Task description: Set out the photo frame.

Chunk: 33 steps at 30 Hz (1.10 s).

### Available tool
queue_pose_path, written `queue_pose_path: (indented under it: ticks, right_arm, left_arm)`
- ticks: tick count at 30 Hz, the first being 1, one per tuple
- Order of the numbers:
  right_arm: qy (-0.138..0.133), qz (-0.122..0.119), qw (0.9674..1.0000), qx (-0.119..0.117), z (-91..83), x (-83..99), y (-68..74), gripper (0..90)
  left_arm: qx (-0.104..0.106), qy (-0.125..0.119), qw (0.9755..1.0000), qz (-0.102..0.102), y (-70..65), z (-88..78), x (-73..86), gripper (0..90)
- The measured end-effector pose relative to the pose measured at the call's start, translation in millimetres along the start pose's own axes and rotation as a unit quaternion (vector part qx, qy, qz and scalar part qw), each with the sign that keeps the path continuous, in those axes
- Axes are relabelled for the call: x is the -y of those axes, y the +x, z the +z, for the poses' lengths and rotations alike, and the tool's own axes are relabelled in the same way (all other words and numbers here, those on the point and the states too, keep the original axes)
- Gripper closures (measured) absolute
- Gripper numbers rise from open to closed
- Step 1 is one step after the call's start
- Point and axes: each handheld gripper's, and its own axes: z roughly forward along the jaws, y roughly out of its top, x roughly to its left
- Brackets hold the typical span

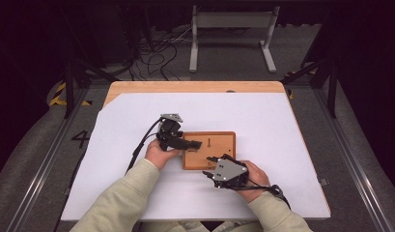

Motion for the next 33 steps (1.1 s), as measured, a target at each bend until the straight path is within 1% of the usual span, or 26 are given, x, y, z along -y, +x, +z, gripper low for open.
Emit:
queue_pose_path:
  ticks: [2,4,6,8,10,13,15,16,18,20,22,24,26,30,31,33]
  right_arm:
    - [-0.008,0.012,0.9999,0.001,-8.1,-0.4,-4.2,53.5]
    - [-0.013,0.018,0.9997,0.005,-14.0,0.4,-7.8,53.2]
    - [-0.017,0.024,0.9995,0.013,-20.5,2.0,-12.5,52.8]
    - [-0.022,0.035,0.9989,0.021,-28.4,4.3,-18.7,52.9]
    - [-0.029,0.043,0.9981,0.032,-37.0,6.9,-25.1,52.8]
    - [-0.034,0.052,0.9968,0.050,-49.0,11.0,-33.0,52.3]
    - [-0.038,0.062,0.9956,0.059,-57.9,16.0,-39.3,52.4]
    - [-0.038,0.062,0.9956,0.059,-57.9,16.0,-39.3,52.4]
    - [-0.040,0.074,0.9940,0.069,-66.2,21.0,-45.1,53.0]
    - [-0.044,0.086,0.9923,0.077,-74.1,25.5,-50.9,54.0]
    - [-0.049,0.098,0.9903,0.085,-81.3,28.8,-55.7,55.7]
    - [-0.054,0.107,0.9886,0.091,-87.6,31.6,-59.8,56.9]
    - [-0.054,0.112,0.9876,0.095,-91.8,33.9,-62.3,57.1]
    - [-0.052,0.116,0.9871,0.097,-94.8,38.2,-64.6,57.3]
    - [-0.051,0.119,0.9868,0.098,-95.1,39.5,-64.8,57.3]
    - [-0.050,0.119,0.9867,0.099,-95.3,41.0,-65.5,57.1]
  left_arm:
    - [-0.004,0.001,0.9999,0.012,-4.9,-2.4,-0.5,43.3]
    - [-0.006,0.001,0.9996,0.028,-9.2,-5.0,-0.7,44.7]
    - [-0.006,0.002,0.9992,0.041,-12.2,-7.3,-0.6,46.3]
    - [-0.004,0.002,0.9986,0.053,-17.0,-10.0,-0.1,48.4]
    - [-0.007,0.006,0.9975,0.070,-22.3,-12.9,0.5,50.2]
    - [-0.012,0.006,0.9958,0.091,-30.8,-15.2,2.2,52.1]
    - [-0.013,0.010,0.9948,0.100,-35.5,-17.1,3.6,53.9]
    - [-0.013,0.010,0.9948,0.100,-35.5,-17.1,3.6,54.7]
    - [-0.011,0.011,0.9942,0.106,-39.2,-18.5,5.6,55.5]
    - [-0.013,0.017,0.9931,0.116,-42.7,-20.0,7.4,56.8]
    - [-0.016,0.021,0.9913,0.129,-48.1,-21.6,9.8,58.2]
    - [-0.020,0.025,0.9889,0.145,-53.5,-22.6,11.3,59.3]
    - [-0.028,0.029,0.9863,0.160,-59.5,-23.2,12.7,60.0]
    - [-0.035,0.043,0.9813,0.184,-70.3,-24.4,15.4,61.1]
    - [-0.035,0.044,0.9808,0.187,-72.3,-24.4,16.2,61.4]
    - [-0.033,0.051,0.9790,0.195,-76.7,-24.0,18.3,61.3]
